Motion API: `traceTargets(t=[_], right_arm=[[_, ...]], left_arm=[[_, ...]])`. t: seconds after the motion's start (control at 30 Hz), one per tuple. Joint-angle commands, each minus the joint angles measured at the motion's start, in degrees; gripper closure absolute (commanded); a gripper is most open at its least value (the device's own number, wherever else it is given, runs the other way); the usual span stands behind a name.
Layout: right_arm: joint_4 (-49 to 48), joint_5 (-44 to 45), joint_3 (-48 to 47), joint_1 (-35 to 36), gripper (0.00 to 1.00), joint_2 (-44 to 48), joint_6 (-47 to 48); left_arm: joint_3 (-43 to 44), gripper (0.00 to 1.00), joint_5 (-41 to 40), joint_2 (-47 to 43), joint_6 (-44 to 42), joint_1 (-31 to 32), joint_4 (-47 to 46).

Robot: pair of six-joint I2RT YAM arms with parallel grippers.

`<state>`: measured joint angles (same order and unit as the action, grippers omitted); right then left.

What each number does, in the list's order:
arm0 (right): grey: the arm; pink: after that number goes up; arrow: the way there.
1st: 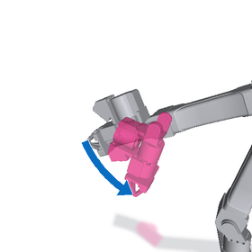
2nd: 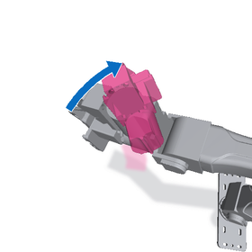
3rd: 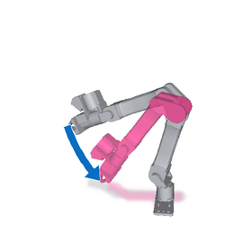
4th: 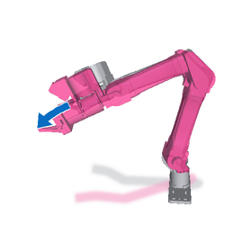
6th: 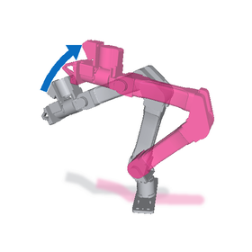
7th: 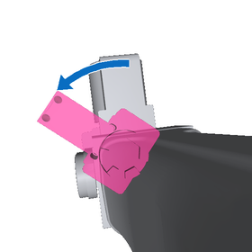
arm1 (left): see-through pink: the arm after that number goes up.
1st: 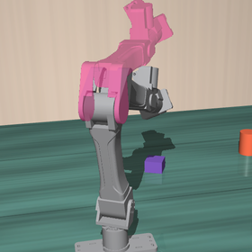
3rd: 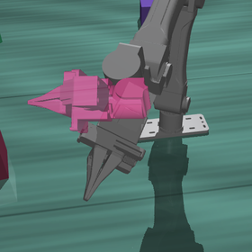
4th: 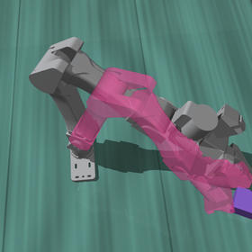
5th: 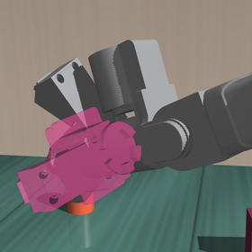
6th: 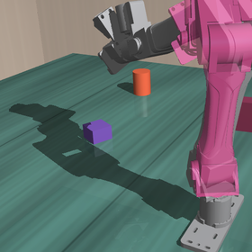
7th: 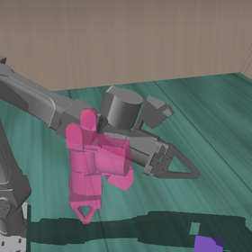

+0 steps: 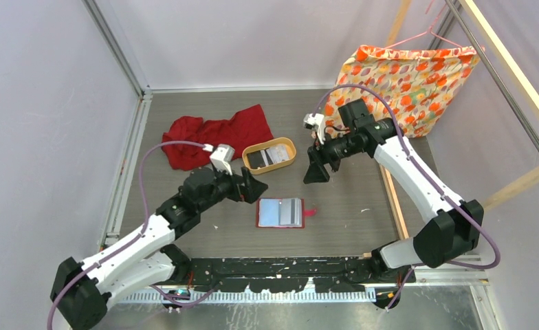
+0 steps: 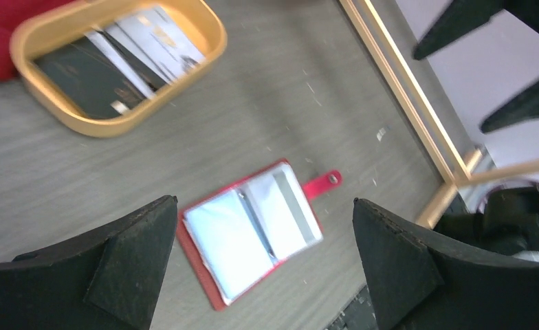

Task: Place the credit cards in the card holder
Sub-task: Pick up the credit card from the storage box.

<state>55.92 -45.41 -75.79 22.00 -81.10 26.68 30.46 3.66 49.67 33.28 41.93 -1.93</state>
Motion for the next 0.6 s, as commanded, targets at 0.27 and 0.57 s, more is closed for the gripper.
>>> traceTargets(t=[0.27,0.57], right_arm=[[-2.96,-3.47,-3.49,-1.86,0.22,-6.64,2.93],[-8.22,-5.72,0.16,-4.79,0.22,-8.96,-1.92]], left_arm=[[13.4,0.09,18.71,16.12,4.74,-21.86,1.73],[27.77,0.28,18.63,35.18,7.23,-21.62,8.01]])
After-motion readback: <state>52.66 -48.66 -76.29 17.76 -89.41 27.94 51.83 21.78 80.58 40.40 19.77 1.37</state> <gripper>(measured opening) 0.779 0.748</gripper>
